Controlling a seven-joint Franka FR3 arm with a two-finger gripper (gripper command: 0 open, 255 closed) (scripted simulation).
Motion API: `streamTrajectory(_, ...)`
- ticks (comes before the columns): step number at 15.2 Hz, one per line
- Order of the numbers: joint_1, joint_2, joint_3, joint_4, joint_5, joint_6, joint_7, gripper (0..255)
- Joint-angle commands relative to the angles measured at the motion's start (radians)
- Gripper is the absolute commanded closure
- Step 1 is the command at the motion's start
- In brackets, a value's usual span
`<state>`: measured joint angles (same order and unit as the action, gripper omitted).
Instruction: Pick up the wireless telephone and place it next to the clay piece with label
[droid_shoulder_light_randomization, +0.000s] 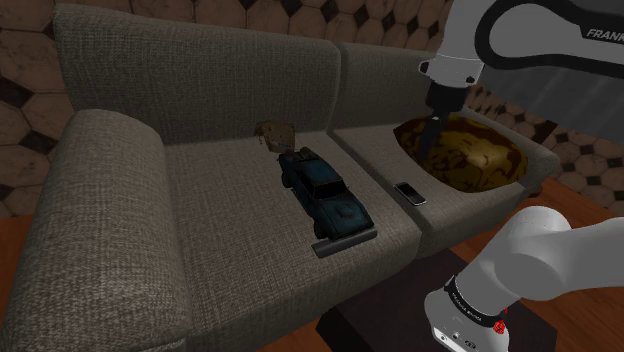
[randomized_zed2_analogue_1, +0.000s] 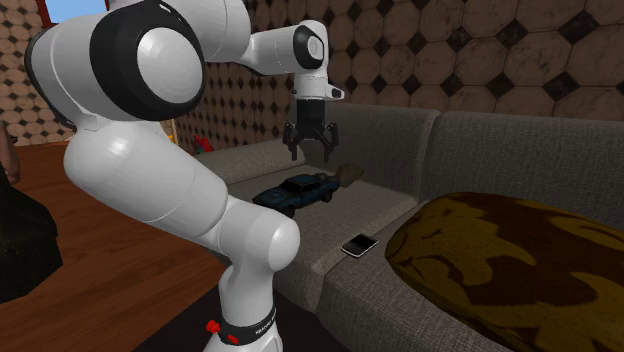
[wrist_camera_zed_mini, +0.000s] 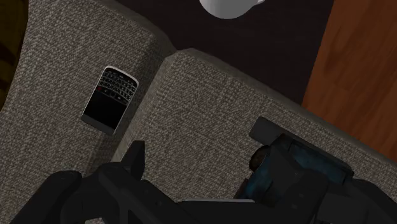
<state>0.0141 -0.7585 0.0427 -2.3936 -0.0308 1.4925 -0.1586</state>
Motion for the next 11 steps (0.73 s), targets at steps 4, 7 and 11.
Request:
streamTrajectory(4, -0.032, -0.010, -0.048, -0.085, -0.019, 0.095, -0.012, 0)
streamTrajectory(7, -0.066, -0.008, -0.097, -0.160, -0.040, 0.195, -0.026, 0)
streamTrajectory(11, -0.115, 0.020, -0.167, -0.247, -0.067, 0.336, -0.046, 0)
